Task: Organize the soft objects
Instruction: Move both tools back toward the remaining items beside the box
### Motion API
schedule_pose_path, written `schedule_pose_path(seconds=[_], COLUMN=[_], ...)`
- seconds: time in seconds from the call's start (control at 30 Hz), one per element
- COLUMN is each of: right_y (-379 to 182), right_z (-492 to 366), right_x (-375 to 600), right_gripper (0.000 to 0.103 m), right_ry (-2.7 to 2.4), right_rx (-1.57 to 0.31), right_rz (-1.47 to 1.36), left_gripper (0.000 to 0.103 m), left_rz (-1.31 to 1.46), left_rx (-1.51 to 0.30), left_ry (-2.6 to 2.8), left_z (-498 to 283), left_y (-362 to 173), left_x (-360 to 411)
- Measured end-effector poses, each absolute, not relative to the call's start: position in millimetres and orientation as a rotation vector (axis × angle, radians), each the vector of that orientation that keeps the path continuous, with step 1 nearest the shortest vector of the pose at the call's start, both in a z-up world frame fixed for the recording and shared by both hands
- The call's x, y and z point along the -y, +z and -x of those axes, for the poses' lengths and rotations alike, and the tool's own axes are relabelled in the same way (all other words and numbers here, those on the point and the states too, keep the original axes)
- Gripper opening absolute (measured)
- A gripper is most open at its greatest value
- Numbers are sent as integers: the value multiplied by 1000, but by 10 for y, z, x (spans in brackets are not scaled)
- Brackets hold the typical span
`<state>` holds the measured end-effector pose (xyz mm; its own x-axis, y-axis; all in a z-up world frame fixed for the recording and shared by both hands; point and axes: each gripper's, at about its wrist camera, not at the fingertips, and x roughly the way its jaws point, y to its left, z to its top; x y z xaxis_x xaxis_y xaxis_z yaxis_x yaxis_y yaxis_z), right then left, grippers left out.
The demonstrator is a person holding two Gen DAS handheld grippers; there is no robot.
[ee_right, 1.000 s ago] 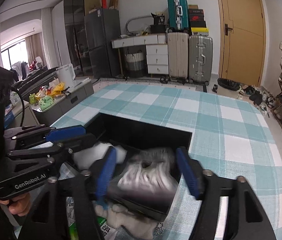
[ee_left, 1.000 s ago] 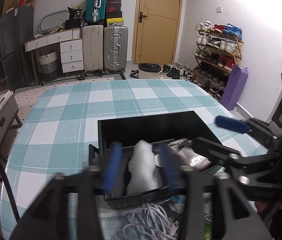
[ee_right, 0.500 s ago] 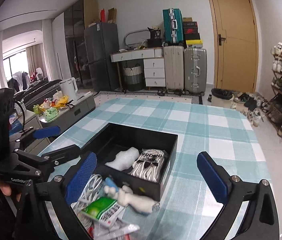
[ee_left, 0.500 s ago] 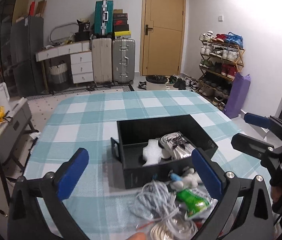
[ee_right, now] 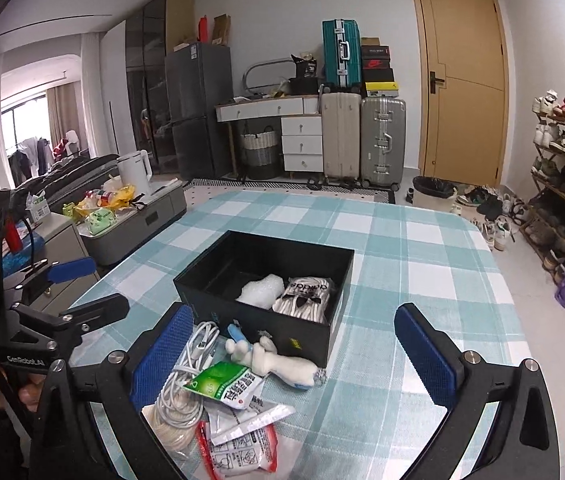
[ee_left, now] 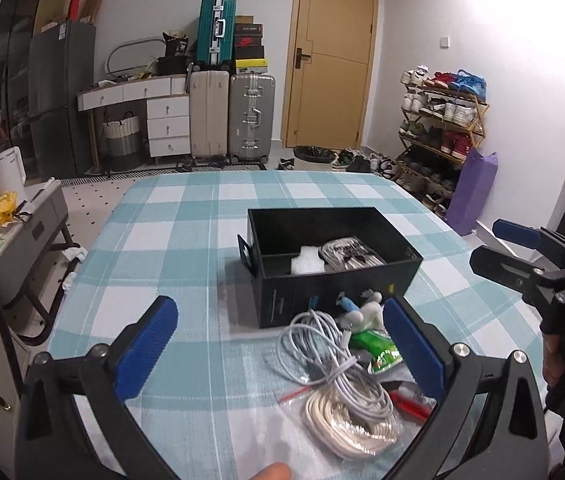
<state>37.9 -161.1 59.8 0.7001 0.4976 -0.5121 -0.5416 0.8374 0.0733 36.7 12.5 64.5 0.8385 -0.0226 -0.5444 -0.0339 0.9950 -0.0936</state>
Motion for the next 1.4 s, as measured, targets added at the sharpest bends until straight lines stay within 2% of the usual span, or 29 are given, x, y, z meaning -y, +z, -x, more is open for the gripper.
schedule_pose_path(seconds=[0.5, 1.4], right_y=[400, 61], right_z=[-314, -199], right_x=[1657, 1562], right_gripper=[102, 102], right_ry=[571, 643], right_rx=[-593, -719], right_rz=[86, 209], left_gripper=[103, 103], left_rz=[79, 47], left_rx=[-582, -718], left_ry=[-7, -81], left_z=[-210, -176], left_y=[450, 104], left_x=[-87, 65])
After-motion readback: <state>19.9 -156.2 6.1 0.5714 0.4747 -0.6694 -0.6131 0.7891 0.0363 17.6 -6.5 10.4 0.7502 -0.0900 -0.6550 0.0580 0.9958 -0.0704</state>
